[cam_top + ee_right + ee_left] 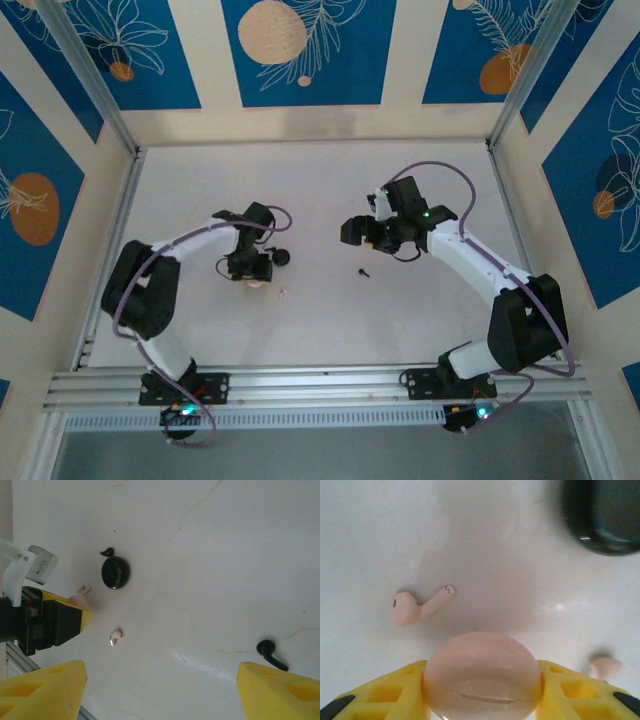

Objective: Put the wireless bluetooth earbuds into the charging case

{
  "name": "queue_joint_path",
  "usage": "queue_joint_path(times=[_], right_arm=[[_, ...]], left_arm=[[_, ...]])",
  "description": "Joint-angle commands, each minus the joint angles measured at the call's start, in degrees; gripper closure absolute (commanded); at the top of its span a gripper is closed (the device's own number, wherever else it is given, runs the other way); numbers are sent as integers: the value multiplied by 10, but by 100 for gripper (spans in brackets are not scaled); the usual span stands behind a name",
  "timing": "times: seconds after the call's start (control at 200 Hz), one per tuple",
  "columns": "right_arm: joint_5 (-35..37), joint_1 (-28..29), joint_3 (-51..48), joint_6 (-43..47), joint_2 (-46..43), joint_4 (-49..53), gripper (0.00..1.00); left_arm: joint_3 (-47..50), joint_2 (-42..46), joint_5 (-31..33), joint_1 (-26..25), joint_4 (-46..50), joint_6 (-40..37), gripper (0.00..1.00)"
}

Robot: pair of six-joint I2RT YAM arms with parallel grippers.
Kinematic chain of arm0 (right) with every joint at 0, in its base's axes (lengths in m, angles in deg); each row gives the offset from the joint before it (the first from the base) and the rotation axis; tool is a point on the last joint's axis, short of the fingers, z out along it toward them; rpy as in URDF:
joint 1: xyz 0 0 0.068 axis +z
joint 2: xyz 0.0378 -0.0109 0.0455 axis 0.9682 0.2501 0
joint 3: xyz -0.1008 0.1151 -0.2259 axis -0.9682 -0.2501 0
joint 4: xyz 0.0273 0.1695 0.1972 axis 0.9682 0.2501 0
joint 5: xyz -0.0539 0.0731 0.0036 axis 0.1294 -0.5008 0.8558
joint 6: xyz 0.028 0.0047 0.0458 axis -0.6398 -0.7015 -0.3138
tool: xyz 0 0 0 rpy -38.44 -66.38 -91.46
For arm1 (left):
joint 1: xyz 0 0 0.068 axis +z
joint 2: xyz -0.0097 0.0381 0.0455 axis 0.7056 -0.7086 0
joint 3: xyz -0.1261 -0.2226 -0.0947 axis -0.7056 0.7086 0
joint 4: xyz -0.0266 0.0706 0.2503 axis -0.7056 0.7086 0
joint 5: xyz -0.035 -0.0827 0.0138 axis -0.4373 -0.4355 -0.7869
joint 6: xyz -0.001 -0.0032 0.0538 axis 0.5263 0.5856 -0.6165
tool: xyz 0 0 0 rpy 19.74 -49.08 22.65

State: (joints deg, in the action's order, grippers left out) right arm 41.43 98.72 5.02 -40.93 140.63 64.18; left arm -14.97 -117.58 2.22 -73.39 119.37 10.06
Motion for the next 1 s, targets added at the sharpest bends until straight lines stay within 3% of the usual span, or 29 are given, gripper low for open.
queue_joint_path(times=[0.0, 0.16, 0.285, 0.44, 0.675, 0.995], right_arm=[[-47, -7, 12, -6, -30, -13, 20], [-149, -38, 45, 22, -16, 34, 20], [-165, -45, 72, 50, -7, 86, 29], [-199, -42, 44, 36, -12, 50, 37], [-291, -20, 15, 12, -7, -32, 44], [-309, 38, 28, -6, 61, -81, 53]], left_arm=[[4, 62, 7, -19, -5, -57, 60], [38, 139, -34, -50, -87, -161, 60], [56, 180, -52, -73, -143, -247, 61], [102, 223, -90, -90, -252, -340, 62], [141, 246, -138, -101, -313, -416, 62], [178, 272, -155, -127, -359, -487, 62]])
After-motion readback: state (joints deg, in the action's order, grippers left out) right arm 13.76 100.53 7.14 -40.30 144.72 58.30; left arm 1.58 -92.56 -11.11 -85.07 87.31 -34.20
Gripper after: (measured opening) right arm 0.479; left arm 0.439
